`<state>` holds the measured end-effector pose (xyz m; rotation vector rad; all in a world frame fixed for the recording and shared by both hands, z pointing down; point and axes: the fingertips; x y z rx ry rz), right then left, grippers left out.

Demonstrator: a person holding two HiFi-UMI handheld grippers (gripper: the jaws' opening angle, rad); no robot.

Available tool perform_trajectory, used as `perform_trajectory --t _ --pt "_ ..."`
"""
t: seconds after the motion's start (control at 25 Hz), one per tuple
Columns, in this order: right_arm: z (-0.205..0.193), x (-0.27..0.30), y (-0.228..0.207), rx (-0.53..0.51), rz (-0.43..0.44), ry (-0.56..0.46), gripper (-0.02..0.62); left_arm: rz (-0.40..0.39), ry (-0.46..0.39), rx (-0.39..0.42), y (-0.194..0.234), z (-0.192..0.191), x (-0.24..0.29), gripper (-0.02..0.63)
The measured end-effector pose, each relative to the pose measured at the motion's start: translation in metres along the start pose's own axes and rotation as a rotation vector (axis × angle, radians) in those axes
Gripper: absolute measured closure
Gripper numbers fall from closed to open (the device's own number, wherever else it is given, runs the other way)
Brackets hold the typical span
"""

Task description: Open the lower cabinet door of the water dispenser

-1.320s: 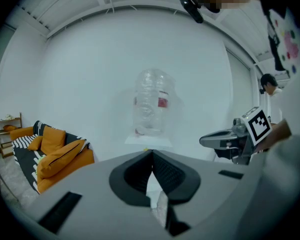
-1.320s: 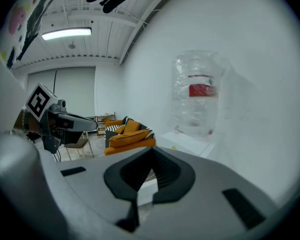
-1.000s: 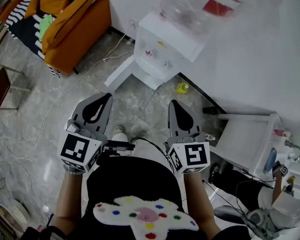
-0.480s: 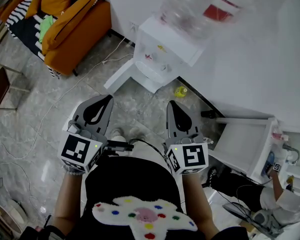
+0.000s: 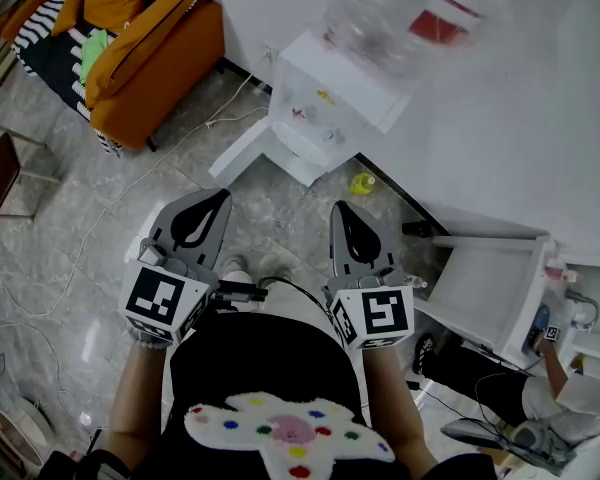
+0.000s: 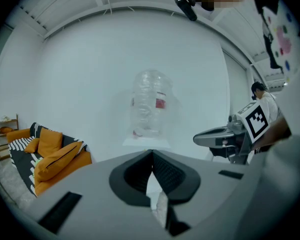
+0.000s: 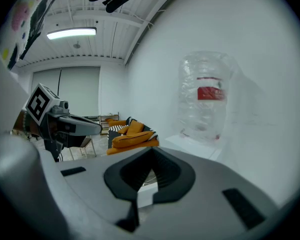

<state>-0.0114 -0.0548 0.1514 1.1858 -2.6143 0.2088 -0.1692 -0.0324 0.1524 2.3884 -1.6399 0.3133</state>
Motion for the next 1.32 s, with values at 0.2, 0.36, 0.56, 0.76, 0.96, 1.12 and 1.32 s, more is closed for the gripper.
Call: perform_trajectory --t 0.2,0.36,0.56,0.76,0.96,1.12,1.32 --pt "0.001 -0.001 0.0 0.005 -0.003 -0.006 0.592 -0.001 -0.008 0.005 0.0 0.002 0.0 0.594" --pt "0.002 -0.001 0.0 0.003 -0.001 -0.008 0.592 -0.002 -0.006 0.006 0.0 0.002 0.0 0.594" --pt "0.004 -0.001 0.002 -0.001 0.001 -0.011 0.592 -0.006 -0.007 0.012 -0.001 0.002 0.001 0.594" --pt "0.004 -0.001 0.005 -0.004 0.01 -0.011 0.592 -0.004 -0.005 0.021 -0.002 0.002 -0.002 0.594" --pt "0.003 -0.001 0.01 -0.011 0.02 -0.007 0.592 -0.003 -0.007 0.023 -0.004 0.001 -0.004 0.594" --pt "0.002 -0.003 0.012 -0.011 0.024 -0.003 0.592 -0.003 -0.008 0.023 -0.005 0.001 -0.007 0.594" --pt "-0.001 -0.004 0.013 -0.012 0.025 0.001 0.592 -0.006 -0.01 0.026 -0.007 0.0 -0.007 0.594"
Point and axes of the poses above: the fingertips, and each gripper's own axes: x forward along the fingers, y to its left, z out of its top, and after that the axes turned 7 degrees about z, right-handed
